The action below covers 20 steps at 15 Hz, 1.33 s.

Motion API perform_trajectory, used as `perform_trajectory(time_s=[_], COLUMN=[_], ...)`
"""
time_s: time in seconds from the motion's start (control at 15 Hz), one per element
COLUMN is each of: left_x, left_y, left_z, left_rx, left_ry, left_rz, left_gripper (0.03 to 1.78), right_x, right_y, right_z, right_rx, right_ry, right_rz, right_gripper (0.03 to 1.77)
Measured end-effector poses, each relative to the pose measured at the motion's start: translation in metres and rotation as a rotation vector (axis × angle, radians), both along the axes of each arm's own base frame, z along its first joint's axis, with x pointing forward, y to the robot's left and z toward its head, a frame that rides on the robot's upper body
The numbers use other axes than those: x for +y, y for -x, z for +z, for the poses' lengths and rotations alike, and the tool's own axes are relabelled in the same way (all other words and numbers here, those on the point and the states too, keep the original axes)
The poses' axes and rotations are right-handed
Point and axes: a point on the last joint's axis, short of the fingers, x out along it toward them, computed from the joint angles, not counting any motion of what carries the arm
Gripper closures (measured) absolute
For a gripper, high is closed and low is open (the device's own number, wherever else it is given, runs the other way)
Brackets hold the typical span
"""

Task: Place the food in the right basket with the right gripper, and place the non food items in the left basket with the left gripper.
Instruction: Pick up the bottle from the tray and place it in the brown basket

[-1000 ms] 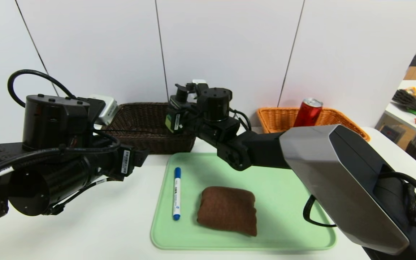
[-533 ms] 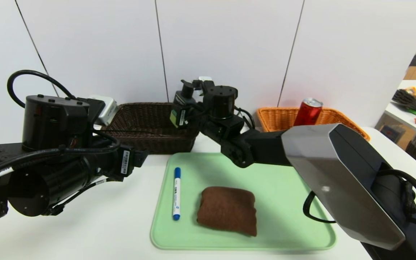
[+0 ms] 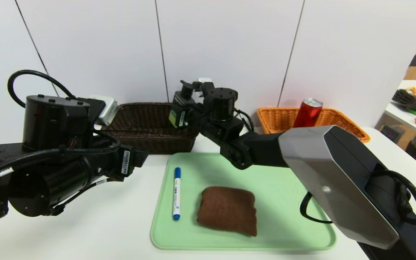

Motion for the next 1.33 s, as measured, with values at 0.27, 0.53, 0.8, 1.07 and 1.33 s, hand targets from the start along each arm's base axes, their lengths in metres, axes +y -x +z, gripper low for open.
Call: perform_trajectory(time_s=[0.27,0.53,0.8,1.07,1.33], left_x=[0.000,0.000,0.000,0.000,-0.001], left_y=[0.000,0.000,0.000,-0.001,-0.002], left_z=[0.000,0.000,-0.001,-0.001,0.000], left_rx=[0.000,0.000,0.002,0.003,0.002], left_ry=[0.000,0.000,-0.002,-0.002,0.000], left_rz=[0.002,0.001,0.001,0.000,-0.001], left_gripper=[0.12,0.12,0.12,0.12,0.12], right_x=[-0.001,0.000,0.000,-0.001,-0.003], right_y=[-0.002,-0.003,-0.004,-0.004,0.004], right_z=[-0.003,-0.007,-0.009,-0.008,0.016], right_rx=[0.004,0.005,0.008,-0.004,-0.032], right_ry=[0.007,0.011,0.015,0.004,-0.021], right_rz=[-0.005,-0.003,-0.004,-0.005,-0.025], right_gripper=[1.18,0.97,0.61,0.40,0.28])
